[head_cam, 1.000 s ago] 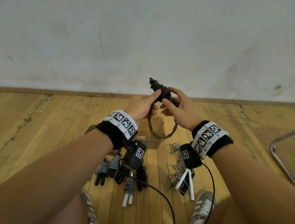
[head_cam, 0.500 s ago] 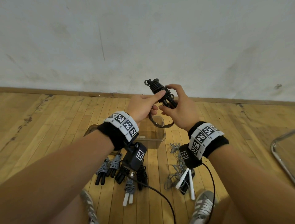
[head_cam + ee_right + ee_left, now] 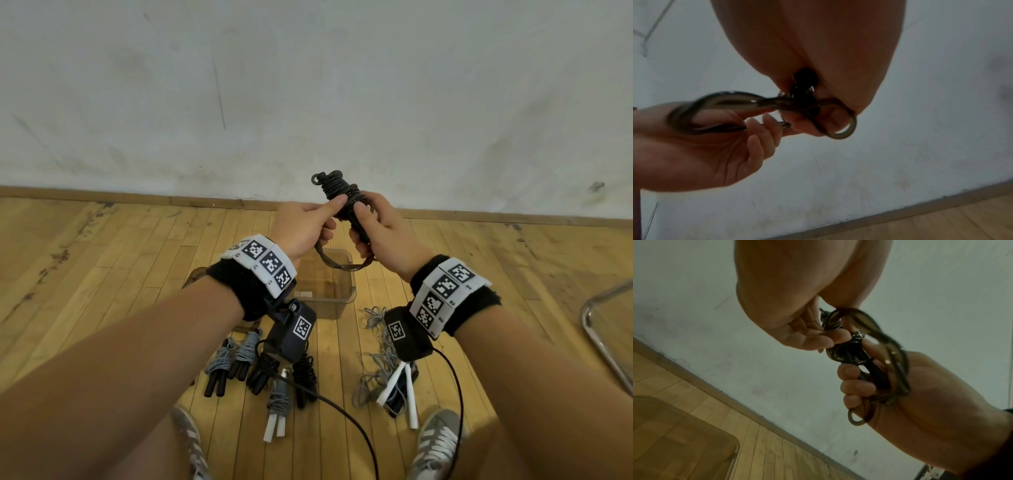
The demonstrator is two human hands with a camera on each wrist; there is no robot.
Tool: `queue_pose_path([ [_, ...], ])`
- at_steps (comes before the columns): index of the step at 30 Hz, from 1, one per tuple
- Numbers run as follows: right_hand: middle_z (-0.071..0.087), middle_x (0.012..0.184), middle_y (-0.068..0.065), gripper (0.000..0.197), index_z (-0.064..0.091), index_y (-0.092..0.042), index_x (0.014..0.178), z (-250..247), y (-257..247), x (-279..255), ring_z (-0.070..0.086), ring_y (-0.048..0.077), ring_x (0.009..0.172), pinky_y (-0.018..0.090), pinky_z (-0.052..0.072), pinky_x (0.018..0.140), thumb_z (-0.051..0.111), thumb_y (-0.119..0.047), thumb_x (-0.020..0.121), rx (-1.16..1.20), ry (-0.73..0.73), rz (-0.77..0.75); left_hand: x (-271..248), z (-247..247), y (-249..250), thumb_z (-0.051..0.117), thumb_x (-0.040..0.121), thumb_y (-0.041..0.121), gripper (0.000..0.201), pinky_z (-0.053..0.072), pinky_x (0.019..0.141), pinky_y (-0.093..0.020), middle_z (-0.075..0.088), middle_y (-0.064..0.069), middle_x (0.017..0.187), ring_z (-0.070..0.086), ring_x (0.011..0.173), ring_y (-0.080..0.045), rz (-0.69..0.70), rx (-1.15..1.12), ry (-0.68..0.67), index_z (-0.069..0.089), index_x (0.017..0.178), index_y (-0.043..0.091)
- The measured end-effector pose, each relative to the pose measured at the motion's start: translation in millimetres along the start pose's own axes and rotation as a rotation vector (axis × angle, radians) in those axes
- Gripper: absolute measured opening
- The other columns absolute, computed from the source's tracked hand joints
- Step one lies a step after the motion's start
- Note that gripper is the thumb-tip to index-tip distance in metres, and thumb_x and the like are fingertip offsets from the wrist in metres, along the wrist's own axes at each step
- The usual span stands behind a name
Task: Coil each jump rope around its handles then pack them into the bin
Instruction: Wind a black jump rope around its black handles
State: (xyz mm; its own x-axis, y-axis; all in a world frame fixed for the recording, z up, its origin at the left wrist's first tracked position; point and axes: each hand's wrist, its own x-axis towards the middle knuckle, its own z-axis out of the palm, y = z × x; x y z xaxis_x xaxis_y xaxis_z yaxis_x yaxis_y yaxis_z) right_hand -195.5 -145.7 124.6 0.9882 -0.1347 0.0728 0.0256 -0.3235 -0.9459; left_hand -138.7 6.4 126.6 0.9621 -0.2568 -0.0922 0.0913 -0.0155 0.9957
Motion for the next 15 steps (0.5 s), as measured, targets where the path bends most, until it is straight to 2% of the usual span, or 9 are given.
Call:
queue_pose_path([
  [3,0.057,0.073,-0.002,0.045,0.031,-0.022,0.151,0.1,3.4,1.7,0.052,0.008,0.056,0.030,0.044,0.056,0.041,-0.034,0.108,-0.236,0.038,-0.073,0.1,0.6,-1.3,0.078,0.090,0.031,0.026,0.051,0.056,-0.023,0.068,0.002,0.064,0.060,0.053,-0.007,-0.010,-0.028,0.018,0.077,0.097,0.007],
  [6,0.053,0.069,-0.009,0.047,0.027,-0.023,0.151,1.0,3.6,0.3,0.048,0.000,0.048,0.020,0.036,0.050,0.041,-0.035,0.108,-0.392,0.079,-0.122,-0.7,1.5,-1.3,0.078,0.090,0.024,0.021,0.053,0.060,-0.024,0.068,0.002,0.062,0.061,0.054,-0.007,-0.006,-0.042,0.029,0.078,0.096,0.004],
  [9,0.055,0.076,-0.015,0.047,0.026,-0.021,0.151,1.4,4.0,0.5,0.051,-0.005,0.049,0.020,0.034,0.051,0.041,-0.034,0.108,-0.417,0.112,-0.133,-1.4,2.7,3.7,0.079,0.089,0.031,0.026,0.056,0.064,-0.027,0.071,-0.002,0.068,0.065,0.058,-0.010,-0.037,-0.077,-0.007,0.077,0.094,0.005],
  [11,0.059,0.088,-0.013,0.051,0.023,-0.024,0.154,2.7,4.1,0.0,0.054,-0.004,0.059,0.021,0.036,0.056,0.042,-0.035,0.108,-0.439,0.096,-0.155,-1.3,2.8,5.5,0.081,0.084,0.044,0.042,0.056,0.065,-0.028,0.072,-0.002,0.071,0.066,0.061,-0.012,-0.058,-0.083,-0.010,0.076,0.095,0.005],
  [13,0.062,0.107,-0.005,0.054,0.021,-0.026,0.156,5.6,2.9,-2.0,0.060,0.000,0.081,0.021,0.042,0.067,0.043,-0.034,0.108,-0.409,0.038,-0.190,1.0,2.0,3.5,0.082,0.077,0.057,0.057,0.057,0.066,-0.030,0.070,-0.002,0.070,0.066,0.062,-0.013,-0.066,-0.070,0.024,0.077,0.095,0.004],
  [15,0.059,0.118,-0.007,0.053,0.023,-0.027,0.158,7.1,-0.2,-4.3,0.058,-0.001,0.097,0.020,0.044,0.079,0.042,-0.029,0.109,-0.340,-0.014,-0.212,3.9,0.2,1.3,0.082,0.074,0.060,0.060,0.054,0.064,-0.030,0.068,-0.001,0.066,0.066,0.060,-0.013,-0.066,-0.054,0.065,0.076,0.092,0.003],
])
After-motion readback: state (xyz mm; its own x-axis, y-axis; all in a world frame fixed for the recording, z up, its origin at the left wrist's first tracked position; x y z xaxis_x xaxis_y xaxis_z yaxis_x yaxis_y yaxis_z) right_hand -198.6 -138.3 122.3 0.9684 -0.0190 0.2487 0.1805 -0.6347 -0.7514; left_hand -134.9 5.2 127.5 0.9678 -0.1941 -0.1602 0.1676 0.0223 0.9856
